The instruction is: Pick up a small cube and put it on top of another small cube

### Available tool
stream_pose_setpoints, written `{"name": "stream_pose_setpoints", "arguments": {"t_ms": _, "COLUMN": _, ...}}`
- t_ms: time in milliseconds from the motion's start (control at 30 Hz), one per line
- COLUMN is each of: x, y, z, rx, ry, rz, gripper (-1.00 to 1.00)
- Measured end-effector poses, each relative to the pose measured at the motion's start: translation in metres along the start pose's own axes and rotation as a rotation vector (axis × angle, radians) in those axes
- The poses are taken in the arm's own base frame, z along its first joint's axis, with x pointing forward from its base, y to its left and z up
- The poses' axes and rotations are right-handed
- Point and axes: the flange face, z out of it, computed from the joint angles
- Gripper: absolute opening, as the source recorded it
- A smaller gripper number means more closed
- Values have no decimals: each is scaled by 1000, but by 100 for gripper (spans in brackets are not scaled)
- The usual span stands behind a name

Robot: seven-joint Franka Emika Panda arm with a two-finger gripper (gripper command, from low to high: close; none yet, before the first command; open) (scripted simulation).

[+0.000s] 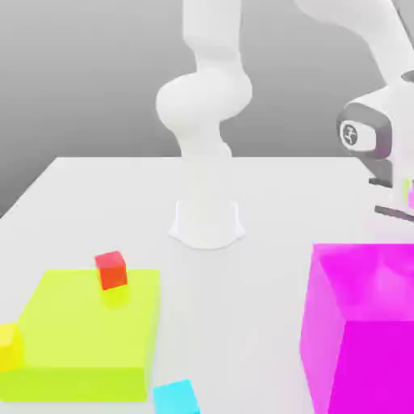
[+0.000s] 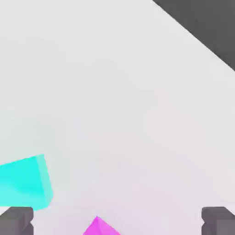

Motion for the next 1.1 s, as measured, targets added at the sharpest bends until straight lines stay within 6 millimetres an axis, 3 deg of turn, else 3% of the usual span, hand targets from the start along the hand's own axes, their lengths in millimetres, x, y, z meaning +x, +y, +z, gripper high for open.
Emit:
{"name": "stream_pose_setpoints", "arguments": {"t_ms": 200, "x": -9, "y": -13, "z": 67, "rx": 14, "ry": -43, "rz": -61, "gripper": 0}}
{"name": "stream_pose_setpoints", "arguments": {"t_ms": 233, "x": -10, "y": -14, "z": 75, "rx": 16, "ry": -43, "rz": -60, "gripper": -100}}
{"name": "stream_pose_setpoints", "arguments": {"t_ms": 467, "x": -10, "y": -14, "z": 77, "rx": 18, "ry": -44, "rz": -61, "gripper": -100}}
{"name": "stream_pose_setpoints", "arguments": {"t_ms": 667, "x": -6, "y": -12, "z": 20, "rx": 14, "ry": -36, "rz": -53, "gripper": -100}}
{"name": "stream_pose_setpoints", "arguments": {"t_ms": 800, "x": 9, "y": 13, "z": -24, "rx": -8, "ry": 70, "rz": 116, "gripper": -100}}
{"name": "stream_pose_setpoints", "arguments": {"t_ms": 1033, "x": 14, "y": 61, "z": -115, "rx": -18, "ry": 278, "rz": 445, "gripper": -100}}
{"name": "stream_pose_setpoints", "arguments": {"t_ms": 1100, "x": -8, "y": 76, "z": -136, "rx": -30, "ry": 300, "rz": 518, "gripper": -100}}
